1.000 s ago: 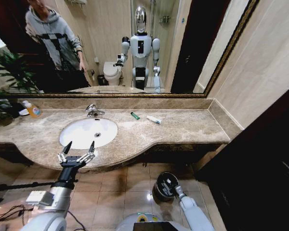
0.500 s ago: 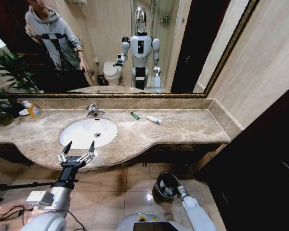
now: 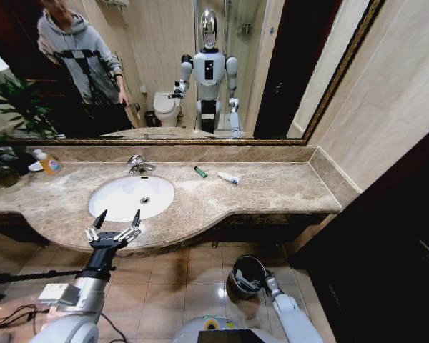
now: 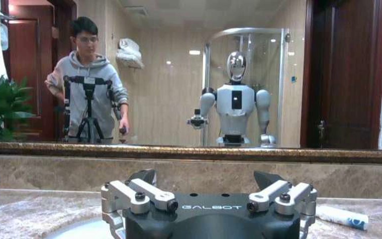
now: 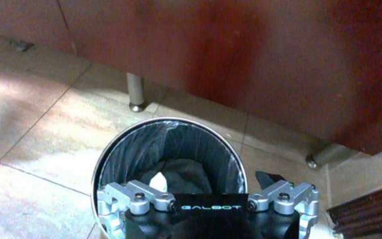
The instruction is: Pick up the trash from the sink and place it in the trash bin.
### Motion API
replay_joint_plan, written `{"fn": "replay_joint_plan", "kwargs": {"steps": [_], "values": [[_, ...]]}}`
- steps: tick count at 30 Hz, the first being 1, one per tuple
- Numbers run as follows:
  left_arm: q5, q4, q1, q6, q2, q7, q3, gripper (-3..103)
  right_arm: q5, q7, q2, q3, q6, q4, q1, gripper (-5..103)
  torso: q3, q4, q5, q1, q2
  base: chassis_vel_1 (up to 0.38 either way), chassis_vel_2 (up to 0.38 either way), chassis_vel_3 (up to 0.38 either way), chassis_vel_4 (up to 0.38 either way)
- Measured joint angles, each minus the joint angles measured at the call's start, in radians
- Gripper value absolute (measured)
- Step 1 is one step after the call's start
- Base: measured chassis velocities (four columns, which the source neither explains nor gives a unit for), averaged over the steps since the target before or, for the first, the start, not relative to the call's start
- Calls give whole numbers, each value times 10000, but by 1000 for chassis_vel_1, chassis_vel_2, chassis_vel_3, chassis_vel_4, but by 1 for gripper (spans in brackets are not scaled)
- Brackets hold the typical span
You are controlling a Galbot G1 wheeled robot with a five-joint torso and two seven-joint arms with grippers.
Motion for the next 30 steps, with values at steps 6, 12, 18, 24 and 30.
{"fn": "replay_joint_plan", "kwargs": {"steps": [6,12,18,24,30], "values": [[0,0,0,0,0,0,0,100,997,-1,-339,46,-18,1722,-1087,100,1,0,4,0,0,0,0,0,0],[0,0,0,0,0,0,0,100,2970,-65,-928,550,-411,5726,-3113,100,0,-2,-2,0,1,0,0,0,0],[0,0,0,0,0,0,0,100,3741,-190,-811,1237,-961,9154,-4475,100,-1,-1,-2,-1,1,0,0,0,0],[0,0,0,0,0,0,0,100,4675,-198,-996,1406,-1848,12293,-5279,100,0,-2,0,0,1,0,0,0,0],[0,0,0,0,0,0,0,100,4911,-114,-1323,1210,-2650,13437,-4757,100,0,-1,0,0,1,0,0,0,0]]}}
